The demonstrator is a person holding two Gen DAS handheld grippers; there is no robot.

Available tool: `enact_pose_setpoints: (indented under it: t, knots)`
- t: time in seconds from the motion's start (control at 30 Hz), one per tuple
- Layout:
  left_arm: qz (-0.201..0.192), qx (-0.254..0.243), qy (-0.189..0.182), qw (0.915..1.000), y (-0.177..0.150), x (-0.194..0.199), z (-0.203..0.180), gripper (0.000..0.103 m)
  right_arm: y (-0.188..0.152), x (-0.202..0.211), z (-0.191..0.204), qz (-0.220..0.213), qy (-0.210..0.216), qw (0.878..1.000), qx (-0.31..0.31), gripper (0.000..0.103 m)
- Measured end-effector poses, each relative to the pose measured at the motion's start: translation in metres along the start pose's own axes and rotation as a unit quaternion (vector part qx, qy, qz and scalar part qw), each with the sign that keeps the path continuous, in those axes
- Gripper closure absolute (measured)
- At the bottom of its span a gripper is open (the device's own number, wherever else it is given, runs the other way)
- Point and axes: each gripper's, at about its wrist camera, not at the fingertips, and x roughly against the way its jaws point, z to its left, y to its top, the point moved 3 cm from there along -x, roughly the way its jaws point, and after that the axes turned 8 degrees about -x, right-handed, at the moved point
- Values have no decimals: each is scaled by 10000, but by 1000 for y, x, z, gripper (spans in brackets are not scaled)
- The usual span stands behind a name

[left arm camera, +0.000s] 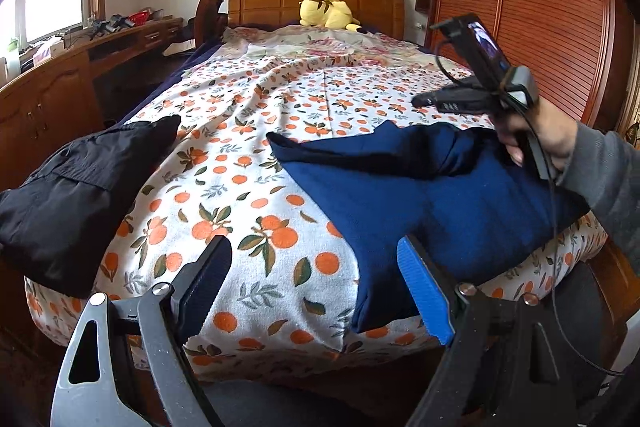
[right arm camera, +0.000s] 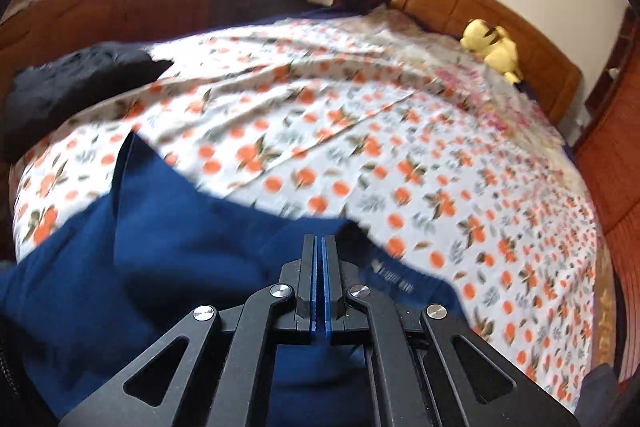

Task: Fold large clothes

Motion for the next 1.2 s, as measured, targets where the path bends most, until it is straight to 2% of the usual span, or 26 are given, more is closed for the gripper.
enact_pose_setpoints:
  t: [0.07,0.2,0.27,0.3,0.33,0.37,0.47,0.53,0.6,0.73,0.77,0.83,0.9,1.03,1.2]
  knots:
    - [-26,-21,-14,10000,2,1,-2,18,2,5,0,-63,32,9999,-80,101]
    - [-89,-29,-40,9999,6,3,-5,18,3,15,10,-265,578,9978,-201,98]
    - [-85,-29,-29,10000,7,2,-5,18,-1,19,19,-267,816,9961,-192,75]
    - [-78,-28,-19,10000,6,1,-4,18,-4,20,27,-241,998,9946,-171,67]
    - [-73,-27,-10,10000,6,1,-4,18,-7,22,35,-227,1149,9930,-141,51]
    - [-66,-16,0,10000,5,1,-4,18,-10,23,42,-218,1268,9916,-110,43]
    - [-38,33,27,10000,2,0,0,18,-20,23,61,-120,1473,9890,62,34]
    - [-18,65,48,10000,0,0,3,18,-27,15,70,55,1585,9871,233,33]
    - [-4,92,63,9999,-1,0,5,18,-32,-2,77,248,1502,9874,441,33]
    - [-3,117,78,9999,-4,0,8,18,-39,-27,87,398,885,9920,802,35]
    - [-5,119,80,9999,-4,1,8,18,-37,-34,84,447,762,9928,809,53]
    - [-6,117,84,9999,-4,1,8,18,-31,-43,79,483,683,9938,736,78]
    - [-2,119,83,9999,-3,1,9,18,-19,-46,72,373,490,9954,729,90]
    - [15,110,86,9999,-3,1,9,18,9,-56,58,77,157,9977,653,94]
    - [-49,74,242,9997,1,4,4,18,34,-58,47,-149,-59,9990,423,92]
